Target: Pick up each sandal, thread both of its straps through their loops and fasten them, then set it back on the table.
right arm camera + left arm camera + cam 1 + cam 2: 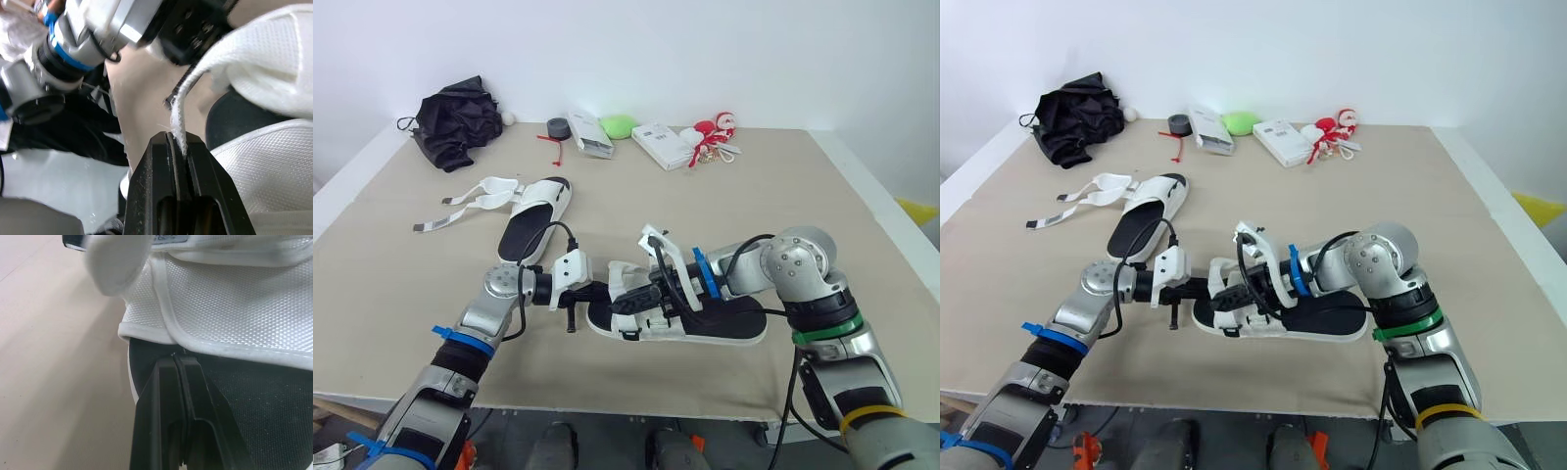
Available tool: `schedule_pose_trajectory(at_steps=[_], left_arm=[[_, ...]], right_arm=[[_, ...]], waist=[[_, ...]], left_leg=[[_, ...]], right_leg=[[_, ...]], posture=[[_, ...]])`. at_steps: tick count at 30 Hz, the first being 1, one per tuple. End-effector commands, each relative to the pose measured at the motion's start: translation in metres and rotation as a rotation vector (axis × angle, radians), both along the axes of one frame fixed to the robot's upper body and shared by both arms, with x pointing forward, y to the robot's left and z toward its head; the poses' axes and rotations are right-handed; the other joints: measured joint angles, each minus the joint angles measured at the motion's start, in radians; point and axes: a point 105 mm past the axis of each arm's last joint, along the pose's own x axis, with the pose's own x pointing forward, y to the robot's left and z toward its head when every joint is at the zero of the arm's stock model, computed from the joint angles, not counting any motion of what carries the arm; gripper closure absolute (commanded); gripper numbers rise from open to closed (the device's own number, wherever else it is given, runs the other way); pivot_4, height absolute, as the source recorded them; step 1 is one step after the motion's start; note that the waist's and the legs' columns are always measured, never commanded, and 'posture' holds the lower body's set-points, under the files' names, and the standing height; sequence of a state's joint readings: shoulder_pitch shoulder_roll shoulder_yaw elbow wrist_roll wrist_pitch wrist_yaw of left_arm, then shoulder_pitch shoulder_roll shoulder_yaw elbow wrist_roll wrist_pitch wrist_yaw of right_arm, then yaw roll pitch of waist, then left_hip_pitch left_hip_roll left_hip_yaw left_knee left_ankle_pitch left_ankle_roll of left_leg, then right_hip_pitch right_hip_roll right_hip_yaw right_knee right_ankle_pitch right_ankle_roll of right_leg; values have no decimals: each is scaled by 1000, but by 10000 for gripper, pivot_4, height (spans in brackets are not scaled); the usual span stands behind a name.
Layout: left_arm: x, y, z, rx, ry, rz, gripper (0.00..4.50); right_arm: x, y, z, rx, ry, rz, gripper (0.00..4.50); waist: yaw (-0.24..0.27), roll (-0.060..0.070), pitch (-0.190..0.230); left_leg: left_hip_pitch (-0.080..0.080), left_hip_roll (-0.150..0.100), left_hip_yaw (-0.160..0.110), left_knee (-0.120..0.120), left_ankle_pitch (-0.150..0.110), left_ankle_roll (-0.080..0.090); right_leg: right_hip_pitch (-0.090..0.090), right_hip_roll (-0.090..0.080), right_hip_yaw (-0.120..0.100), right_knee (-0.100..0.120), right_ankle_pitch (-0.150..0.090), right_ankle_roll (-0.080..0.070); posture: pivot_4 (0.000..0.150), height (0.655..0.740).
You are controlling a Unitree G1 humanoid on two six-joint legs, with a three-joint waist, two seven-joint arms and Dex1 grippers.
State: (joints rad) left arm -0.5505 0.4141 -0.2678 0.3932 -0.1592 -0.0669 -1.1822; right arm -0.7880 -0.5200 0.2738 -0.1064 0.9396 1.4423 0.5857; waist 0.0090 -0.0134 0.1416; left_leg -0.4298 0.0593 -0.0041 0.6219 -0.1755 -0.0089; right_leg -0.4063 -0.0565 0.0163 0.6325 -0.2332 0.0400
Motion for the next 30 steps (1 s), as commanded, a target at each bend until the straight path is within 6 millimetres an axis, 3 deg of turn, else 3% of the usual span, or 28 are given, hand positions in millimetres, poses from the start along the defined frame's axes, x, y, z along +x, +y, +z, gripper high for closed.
schedule_pose_trajectory(at_steps=[1,3,4,5,6,8,12,15,19,27,28,30], left_arm=[[-8,13,-43,134,129,38,45000],[-8,13,-43,135,128,39,45000],[-8,14,-43,135,128,40,45000],[-8,14,-43,135,127,41,45000],[-8,14,-43,134,127,41,45000],[-7,14,-43,133,126,43,45000],[-6,14,-42,133,125,45,45000],[-6,13,-42,132,125,47,45000],[-5,13,-41,128,123,52,45000],[-5,14,-42,125,125,57,45000],[-5,14,-42,127,125,55,45000],[-5,14,-41,131,123,48,45000]], right_arm=[[-12,-3,4,27,17,66,41208],[-20,-2,8,49,18,104,32490],[-20,-2,7,51,16,104,31170],[-19,-2,7,54,14,103,25702],[-19,-2,8,64,11,102,25702],[-18,-2,10,71,4,100,17930],[-10,-13,27,97,-2,77,3426],[-9,-27,52,164,-40,77,3426],[-35,-44,66,183,-100,148,3426],[-75,-53,40,147,-32,145,3426],[-75,-51,35,138,-30,126,3426],[-55,-49,22,107,-37,1,3426]], waist=[[0,0,0],[0,0,0],[0,0,0],[0,0,0],[0,0,0],[0,0,0],[0,0,0],[0,0,0],[1,0,1],[0,0,1],[0,0,1],[-1,-1,2]], left_leg=[[0,0,0,0,0,0],[0,0,0,0,0,0],[0,0,0,0,0,0],[-1,0,0,0,0,0],[0,0,0,0,0,0],[0,0,0,0,0,0],[0,0,0,0,0,0],[0,0,0,0,0,0],[-1,-1,0,0,0,0],[-1,-1,0,-2,0,-1],[-1,-1,0,-1,0,-1],[1,-1,0,-1,-1,-1]], right_leg=[[0,0,0,0,0,0],[0,0,0,0,0,0],[0,0,0,0,0,0],[0,0,0,0,0,0],[0,0,0,0,0,0],[0,0,0,0,-1,0],[0,0,0,0,0,0],[-1,0,0,0,0,0],[-1,-1,0,0,0,0],[1,-1,0,-1,-1,0],[1,-2,0,-1,-1,0],[-1,-2,0,-1,-1,0]], posture=[[1500,7380],[1500,7380],[1500,7380],[1500,7380],[1500,7380],[1500,7380],[1500,7380],[1500,7380],[1500,7380],[1500,7380],[1500,7380],[1500,7380]])
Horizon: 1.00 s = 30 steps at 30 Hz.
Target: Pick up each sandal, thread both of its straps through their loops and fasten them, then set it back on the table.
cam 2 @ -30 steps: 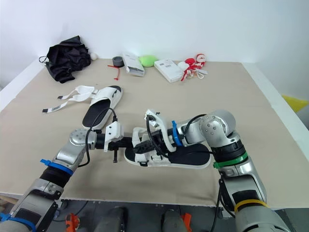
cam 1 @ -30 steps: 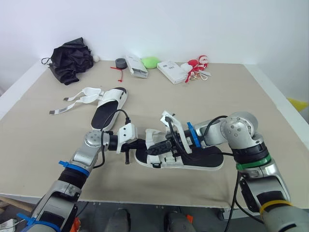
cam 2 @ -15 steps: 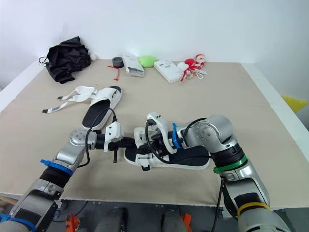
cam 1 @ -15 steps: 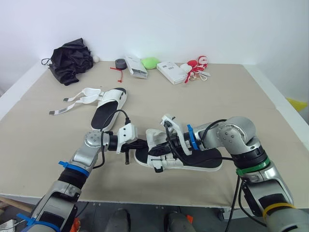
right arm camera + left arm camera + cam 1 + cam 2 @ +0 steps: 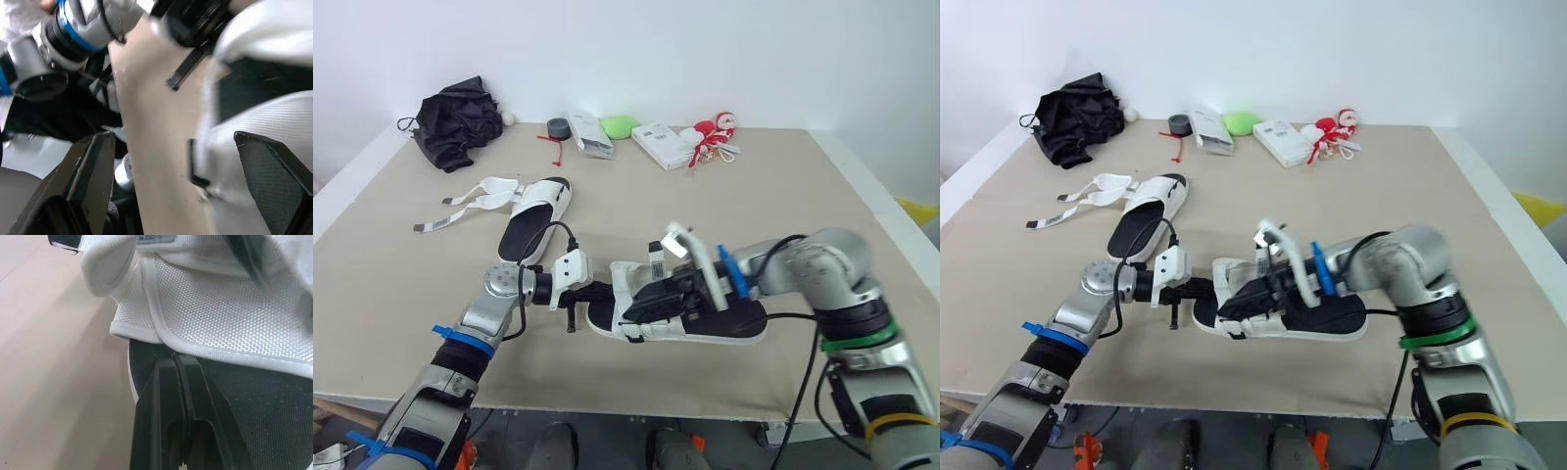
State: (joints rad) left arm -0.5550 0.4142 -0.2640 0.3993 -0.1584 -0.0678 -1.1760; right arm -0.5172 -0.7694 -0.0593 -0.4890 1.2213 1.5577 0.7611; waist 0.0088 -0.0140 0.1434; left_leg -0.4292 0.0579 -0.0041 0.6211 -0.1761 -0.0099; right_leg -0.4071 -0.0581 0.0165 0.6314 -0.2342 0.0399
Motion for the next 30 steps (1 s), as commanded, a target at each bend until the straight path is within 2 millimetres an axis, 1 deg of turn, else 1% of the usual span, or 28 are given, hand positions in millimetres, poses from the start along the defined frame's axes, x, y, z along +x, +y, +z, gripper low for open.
schedule_pose_trajectory(at_steps=[1,2,3,4,6,8,10,13,14,16,17,19,22,26,30], left_arm=[[-6,13,-42,132,126,35,45000],[-5,12,-40,133,123,34,45000],[-3,11,-39,133,121,33,45000],[-2,10,-39,133,118,33,45000],[-1,10,-38,133,115,32,45000],[0,10,-37,133,114,32,45000],[0,10,-37,133,113,32,45000],[-1,9,-38,134,114,28,45000],[-1,8,-38,134,115,26,45000],[-2,8,-38,134,116,22,45000],[-3,8,-39,136,118,17,45000],[-3,8,-39,138,119,12,45000],[-3,6,-38,139,118,8,45000],[-4,6,-38,143,119,-1,45000],[-5,6,-39,151,122,-13,45000]], right_arm=[[27,5,-14,-42,-44,-193,3426],[38,4,-17,-51,-42,-252,3426],[44,4,-18,-55,-42,-286,3426],[45,4,-17,-61,-47,-292,3426],[42,6,-15,-54,-54,-278,3426],[33,11,-16,-62,-67,-237,3426],[26,14,-22,-90,-71,-211,3426],[23,13,-27,-109,-56,-210,3426],[22,13,-26,-103,-54,-208,3426],[19,13,-16,-49,-48,-185,3426],[19,11,-13,-41,-49,-183,3426],[21,10,-14,-52,-50,-195,3426],[26,12,-23,-90,-52,-234,3426],[26,11,-31,-134,-69,-256,3426],[27,13,-34,-160,-89,-273,3426]], waist=[[-2,0,0],[-2,0,0],[-2,0,0],[-1,0,0],[-1,0,0],[-1,0,0],[-1,0,0],[-2,0,0],[-2,0,0],[-2,0,0],[-2,0,0],[-2,0,1],[-2,0,1],[-1,0,1],[-2,0,1]], left_leg=[[1,0,0,0,-1,-1],[2,0,0,0,-1,-1],[1,0,0,0,-1,-2],[2,0,0,0,-1,-1],[1,0,0,0,0,-1],[1,0,0,0,0,-1],[1,0,0,0,0,-1],[1,0,0,-1,-1,-1],[1,0,0,-1,-1,-2],[1,0,0,-1,-2,-3],[1,0,0,-1,-2,-3],[1,0,0,-1,-2,-3],[1,0,0,-1,-2,-3],[0,0,0,-1,-2,-3],[0,0,0,-1,-2,-3]], right_leg=[[0,0,0,0,0,0],[0,0,0,0,0,0],[0,0,0,0,0,0],[0,0,0,0,0,-1],[0,-1,0,0,1,-1],[0,-1,0,0,1,-1],[0,-1,0,0,1,-1],[0,-1,0,0,1,-1],[0,-1,0,0,1,-1],[0,-1,0,0,1,-1],[0,-1,0,0,1,-1],[0,-1,0,-1,1,-1],[0,-2,0,-1,1,-1],[0,-1,-1,-1,1,-1],[0,-2,-1,-2,1,-1]], posture=[[1500,7380],[1500,7380],[1500,7380],[1500,7380],[1500,7380],[1500,7380],[1500,7380],[1500,7380],[1500,7380],[1500,7380],[1500,7380],[1500,7380],[1500,7380],[1500,7380],[1500,7380]])
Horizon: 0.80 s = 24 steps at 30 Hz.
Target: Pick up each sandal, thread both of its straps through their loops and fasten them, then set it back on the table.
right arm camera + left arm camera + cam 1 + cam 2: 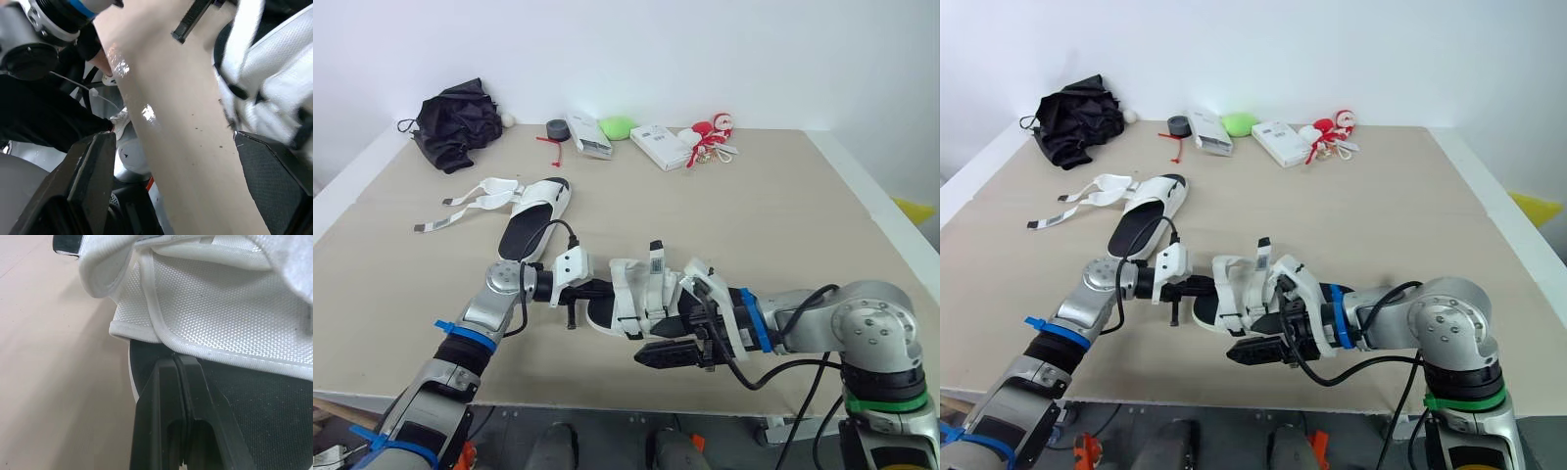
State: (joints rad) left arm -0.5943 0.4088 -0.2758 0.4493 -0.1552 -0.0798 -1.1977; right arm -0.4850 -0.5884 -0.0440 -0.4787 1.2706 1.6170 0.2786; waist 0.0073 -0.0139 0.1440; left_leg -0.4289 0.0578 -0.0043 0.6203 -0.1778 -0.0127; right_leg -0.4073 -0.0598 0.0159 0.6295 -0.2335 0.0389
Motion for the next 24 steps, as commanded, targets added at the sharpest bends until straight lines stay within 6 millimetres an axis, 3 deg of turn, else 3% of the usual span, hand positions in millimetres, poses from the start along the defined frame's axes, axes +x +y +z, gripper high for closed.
schedule_pose_trajectory(at_steps=[1,15,24], left_arm=[[-9,8,-40,139,116,5,45000],[-7,0,-36,145,114,-35,45000],[-10,2,-37,147,118,-41,45000]], right_arm=[[6,-1,-1,-35,-46,-48,3426],[19,9,-10,-89,-91,-103,3426],[24,-7,-8,-115,-118,-176,3426]], waist=[[0,0,0],[-4,0,0],[-5,0,0]], left_leg=[[0,0,0,0,0,0],[0,1,-1,-2,-1,-2],[0,1,6,-3,-1,-2]], right_leg=[[0,0,0,0,0,0],[0,-3,-3,-8,0,0],[-2,-26,-25,-17,0,0]], posture=[[1500,7380],[1500,7380],[1500,7380]])
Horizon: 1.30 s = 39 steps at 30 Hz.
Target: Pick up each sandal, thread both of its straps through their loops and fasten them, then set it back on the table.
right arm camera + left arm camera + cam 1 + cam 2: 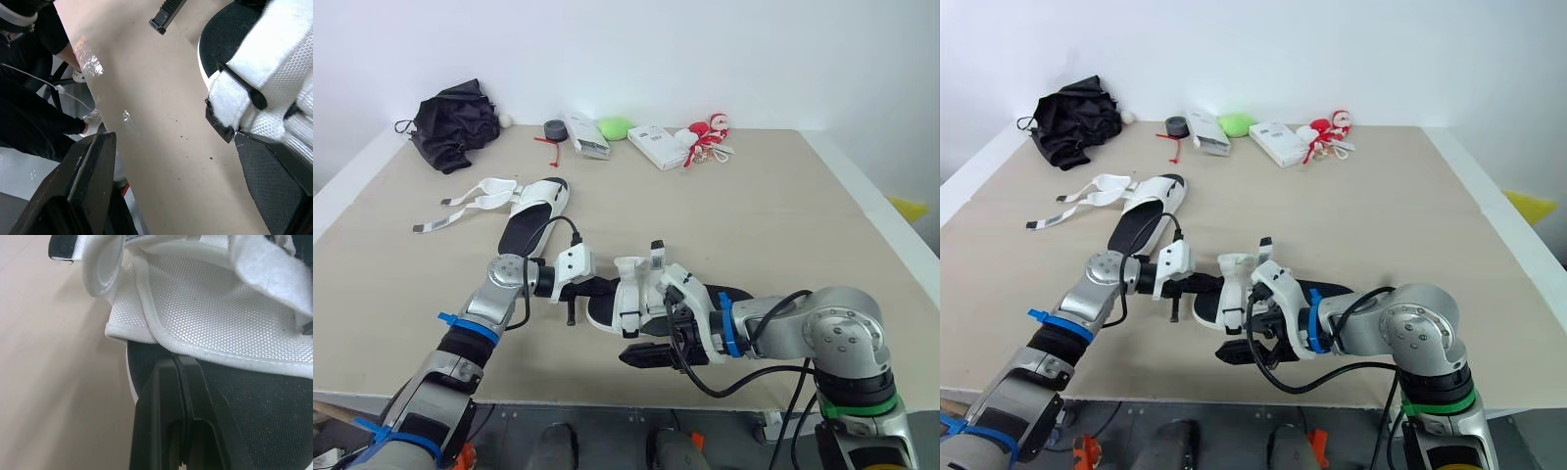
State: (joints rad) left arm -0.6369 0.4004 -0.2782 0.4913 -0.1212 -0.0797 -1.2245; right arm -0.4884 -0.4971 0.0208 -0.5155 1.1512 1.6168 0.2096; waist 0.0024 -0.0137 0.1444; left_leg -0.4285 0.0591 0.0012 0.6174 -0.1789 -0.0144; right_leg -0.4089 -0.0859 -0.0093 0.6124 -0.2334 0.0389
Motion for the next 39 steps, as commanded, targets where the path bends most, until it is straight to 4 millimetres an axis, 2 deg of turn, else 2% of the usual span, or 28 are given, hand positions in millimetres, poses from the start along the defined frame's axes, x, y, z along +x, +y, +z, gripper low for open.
schedule_pose_trajectory(at_steps=[1,6,11,18,20,21,22,23,25,26,27,29,33,39], left_arm=[[-15,3,-38,109,119,-19,45000],[-15,2,-38,110,122,-25,45000],[-15,-1,-38,109,124,-33,45000],[-14,-3,-38,109,123,-40,45000],[-14,-3,-38,108,123,-40,45000],[-14,-2,-38,107,122,-39,45000],[-14,-2,-38,106,122,-37,45000],[-14,-2,-38,105,122,-35,45000],[-14,-2,-38,102,121,-31,45000],[-14,-2,-38,101,121,-30,45000],[-14,-2,-38,100,121,-29,45000],[-14,-1,-38,99,120,-25,45000],[-14,1,-38,99,120,-20,45000],[-14,-1,-38,98,116,-18,45000]], right_arm=[[16,-22,4,-46,-69,-145,3426],[10,-24,1,-21,-68,-171,3426],[13,-27,5,4,-85,-220,3426],[12,-15,4,45,-65,-204,3426],[12,-13,5,51,-62,-195,9485],[12,-12,4,49,-59,-190,10184],[12,-11,4,46,-54,-181,16974],[12,-10,3,51,-49,-176,18240],[11,-9,3,53,-43,-164,25746],[10,-9,3,54,-42,-159,27177],[10,-10,3,52,-39,-156,31737],[8,-11,3,54,-30,-143,37858],[2,-12,4,73,-12,-108,43649],[-10,-13,6,102,15,-43,43649]], waist=[[0,0,0],[1,-2,1],[3,-2,1],[4,-2,2],[4,-3,2],[4,-3,2],[4,-2,2],[4,-2,2],[5,-2,2],[5,-2,2],[5,-2,2],[6,-2,2],[6,-2,2],[6,-2,2]], left_leg=[[0,0,1,0,0,0],[0,-3,6,0,0,0],[-1,-4,8,0,0,0],[-2,-4,6,0,0,1],[-2,-4,5,0,0,1],[-2,-4,5,0,0,1],[-2,-3,4,0,0,2],[-2,-3,3,0,0,1],[-3,-4,2,0,0,1],[-3,-4,2,0,0,1],[-3,-4,1,0,0,1],[-4,-5,0,0,-1,1],[-4,-5,0,0,-1,2],[-4,-5,-2,0,-1,2]], right_leg=[[0,-1,-1,0,0,0],[0,-6,-4,0,1,1],[0,-6,-4,0,4,6],[1,-4,-4,0,6,9],[1,-4,-5,0,6,9],[1,-3,-5,0,6,9],[1,-3,-5,0,6,9],[1,-3,-6,0,6,9],[1,-3,-7,0,6,9],[1,-3,-7,0,6,9],[1,-3,-7,0,6,10],[1,-3,-7,0,6,10],[1,-3,-7,0,6,10],[2,-2,-9,0,6,10]], posture=[[1500,7380],[1500,7380],[1500,7380],[1500,7380],[1500,7380],[1500,7380],[1500,7380],[1500,7380],[1500,7380],[1500,7380],[1500,7380],[1500,7380],[1500,7380],[1500,7380]])
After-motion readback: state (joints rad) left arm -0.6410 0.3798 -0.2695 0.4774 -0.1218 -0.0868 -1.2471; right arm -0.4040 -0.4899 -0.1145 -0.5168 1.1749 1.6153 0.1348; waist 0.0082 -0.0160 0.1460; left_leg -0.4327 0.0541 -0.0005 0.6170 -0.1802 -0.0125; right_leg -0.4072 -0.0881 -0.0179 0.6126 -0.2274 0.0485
